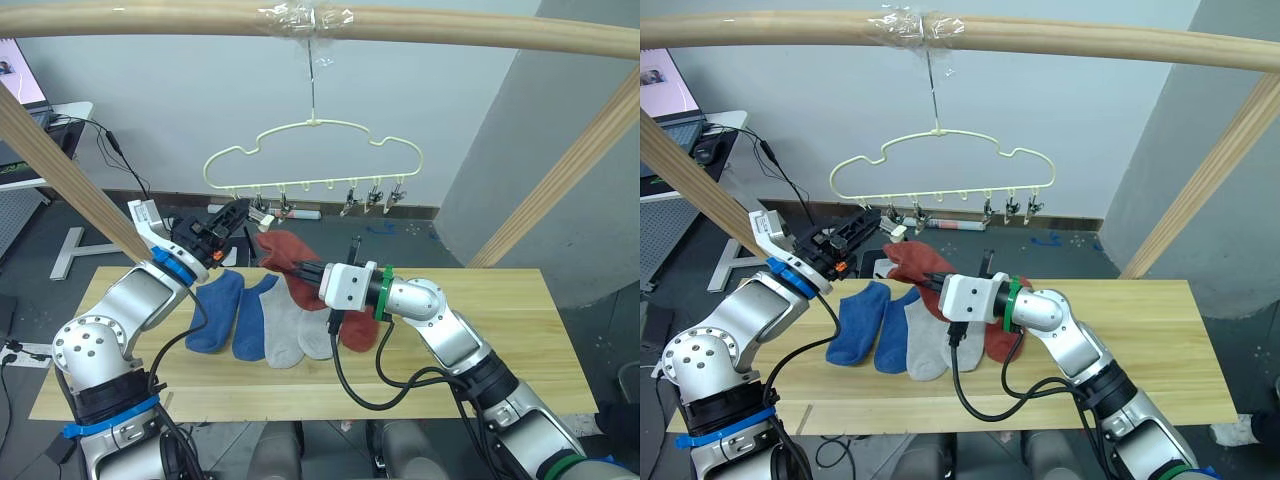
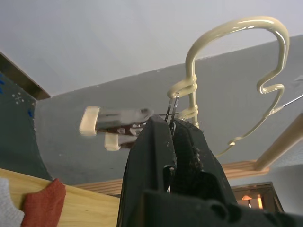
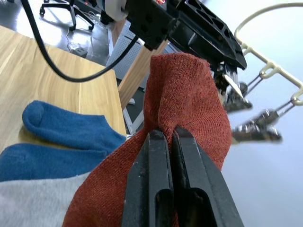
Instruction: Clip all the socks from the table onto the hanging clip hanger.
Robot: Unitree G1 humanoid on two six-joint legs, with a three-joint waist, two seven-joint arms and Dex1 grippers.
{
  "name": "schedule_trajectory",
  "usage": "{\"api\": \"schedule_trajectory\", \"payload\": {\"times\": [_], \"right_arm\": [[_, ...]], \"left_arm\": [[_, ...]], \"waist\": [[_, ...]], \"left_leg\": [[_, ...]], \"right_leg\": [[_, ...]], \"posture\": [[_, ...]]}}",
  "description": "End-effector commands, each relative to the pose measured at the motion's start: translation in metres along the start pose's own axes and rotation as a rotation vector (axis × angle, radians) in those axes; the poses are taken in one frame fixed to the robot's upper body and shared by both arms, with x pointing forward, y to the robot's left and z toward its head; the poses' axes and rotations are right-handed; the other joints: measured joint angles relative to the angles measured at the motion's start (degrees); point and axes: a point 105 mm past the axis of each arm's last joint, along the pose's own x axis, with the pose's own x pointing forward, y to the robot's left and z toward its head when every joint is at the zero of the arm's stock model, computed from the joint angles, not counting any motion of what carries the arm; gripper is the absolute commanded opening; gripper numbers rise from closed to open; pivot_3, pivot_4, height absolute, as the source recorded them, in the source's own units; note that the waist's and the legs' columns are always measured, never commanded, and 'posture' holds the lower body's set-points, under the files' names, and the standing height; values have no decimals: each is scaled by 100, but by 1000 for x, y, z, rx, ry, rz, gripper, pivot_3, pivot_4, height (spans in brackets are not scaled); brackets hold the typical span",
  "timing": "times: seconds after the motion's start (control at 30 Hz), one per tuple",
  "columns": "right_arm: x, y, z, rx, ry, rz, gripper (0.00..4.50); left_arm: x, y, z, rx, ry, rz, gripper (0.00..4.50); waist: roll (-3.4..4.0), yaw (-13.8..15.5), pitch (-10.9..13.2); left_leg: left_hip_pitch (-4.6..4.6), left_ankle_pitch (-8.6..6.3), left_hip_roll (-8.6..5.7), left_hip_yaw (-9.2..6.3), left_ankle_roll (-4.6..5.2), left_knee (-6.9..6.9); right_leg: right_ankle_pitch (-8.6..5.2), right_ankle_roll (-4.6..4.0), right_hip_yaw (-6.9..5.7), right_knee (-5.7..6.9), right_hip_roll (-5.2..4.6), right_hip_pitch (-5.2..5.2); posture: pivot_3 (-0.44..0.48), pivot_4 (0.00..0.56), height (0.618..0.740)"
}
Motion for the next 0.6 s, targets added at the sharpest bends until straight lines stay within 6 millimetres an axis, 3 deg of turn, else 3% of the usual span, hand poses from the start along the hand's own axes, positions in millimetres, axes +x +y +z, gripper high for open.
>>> {"api": "schedule_trajectory", "payload": {"times": [0.03,0.4,0.6], "right_arm": [[6,-6,12,-41,-50,-11,21],[10,-13,12,-57,-61,-19,21],[10,-14,12,-52,-67,-20,0]], "left_arm": [[-1,-14,1,21,0,-51,0],[-3,-20,1,84,-5,-74,0],[-5,-20,0,84,-4,-79,1866]], "waist": [[0,9,0],[0,29,0],[0,32,0]], "left_leg": [[0,0,-1,0,0,0],[-1,0,-1,-2,1,0],[0,-3,0,-4,6,0]], "right_leg": [[0,0,0,0,0,1],[0,0,1,-1,0,1],[0,0,0,0,0,1]], "posture": [[-76,213,740],[-73,218,740],[-73,220,740]]}}
